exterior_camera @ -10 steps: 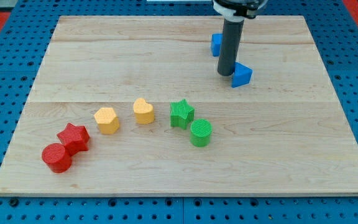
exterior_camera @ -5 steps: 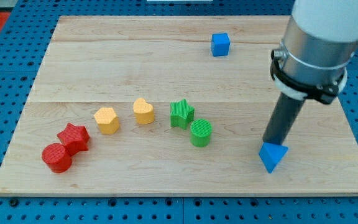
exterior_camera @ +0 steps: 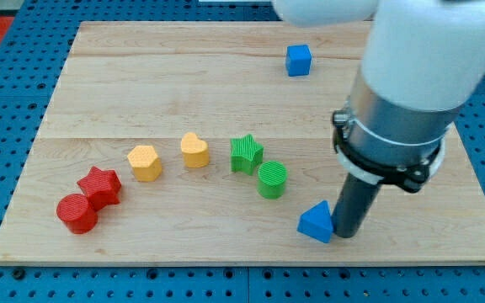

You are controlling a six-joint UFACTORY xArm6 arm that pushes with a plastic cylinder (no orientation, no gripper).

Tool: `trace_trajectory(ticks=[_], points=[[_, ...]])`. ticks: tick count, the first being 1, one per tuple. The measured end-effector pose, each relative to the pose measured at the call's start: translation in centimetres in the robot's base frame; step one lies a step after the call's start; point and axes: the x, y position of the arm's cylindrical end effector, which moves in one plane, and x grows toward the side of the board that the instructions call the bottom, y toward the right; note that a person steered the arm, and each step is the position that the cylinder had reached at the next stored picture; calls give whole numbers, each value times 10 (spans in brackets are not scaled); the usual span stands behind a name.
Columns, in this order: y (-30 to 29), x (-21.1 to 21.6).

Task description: Push the blue triangle into the green circle

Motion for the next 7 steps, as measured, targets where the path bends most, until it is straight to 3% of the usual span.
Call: trace_trajectory(ticks=[1, 2, 5, 7], points=[[8, 32], [-8, 34], [-21, -11], [22, -22]])
